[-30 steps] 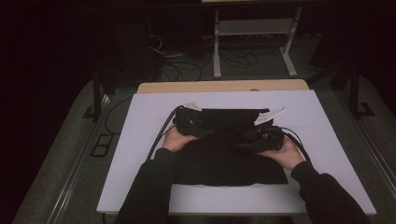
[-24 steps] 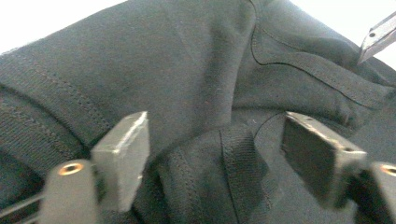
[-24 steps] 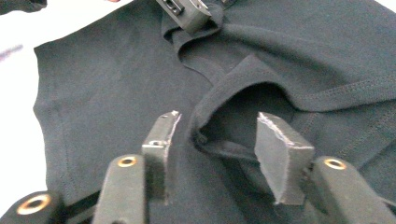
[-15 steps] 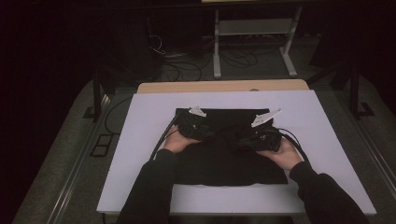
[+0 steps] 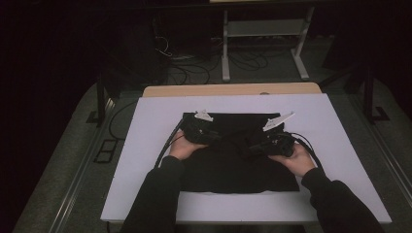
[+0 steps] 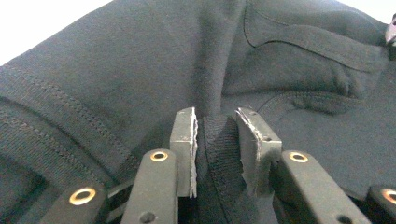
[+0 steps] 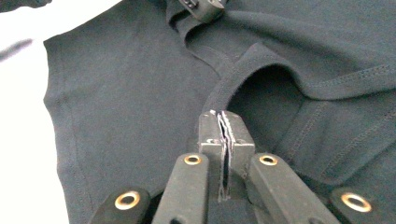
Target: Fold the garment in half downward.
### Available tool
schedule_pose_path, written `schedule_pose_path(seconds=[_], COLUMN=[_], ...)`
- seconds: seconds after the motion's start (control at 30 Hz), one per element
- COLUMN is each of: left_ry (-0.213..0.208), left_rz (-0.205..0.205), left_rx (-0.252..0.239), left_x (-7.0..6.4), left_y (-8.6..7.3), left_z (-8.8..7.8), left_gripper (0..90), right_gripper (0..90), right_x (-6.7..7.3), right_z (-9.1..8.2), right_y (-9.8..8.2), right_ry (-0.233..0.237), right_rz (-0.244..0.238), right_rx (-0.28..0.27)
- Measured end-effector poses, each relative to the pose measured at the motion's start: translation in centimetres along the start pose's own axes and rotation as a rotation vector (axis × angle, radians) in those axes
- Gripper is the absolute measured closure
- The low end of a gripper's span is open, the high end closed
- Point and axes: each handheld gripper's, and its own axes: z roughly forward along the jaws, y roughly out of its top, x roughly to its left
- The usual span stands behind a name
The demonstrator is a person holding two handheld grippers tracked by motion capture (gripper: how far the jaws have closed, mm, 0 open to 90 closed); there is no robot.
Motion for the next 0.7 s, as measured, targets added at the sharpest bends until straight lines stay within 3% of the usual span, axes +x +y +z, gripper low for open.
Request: schedule_pose_path(seconds=[0.37,0.7], left_ry=[0.013,0.002], left_rz=[-0.022,-0.011], left_rx=[-0.025,-0.026], left_x=[0.4,0.2], left_y=[-0.4,-0.1], left_z=[-0.9,-2.0], left_gripper=[72.2,80.8], right_gripper=[87.5,87.7], right_x=[-0.2,-0.6], right_z=[-0.3,-1.0], right_y=[-0.1,-0.2], right_ry=[-0.019,-0.026], right_rz=[0.019,0.044], right_rx=[-0.022,-0.049])
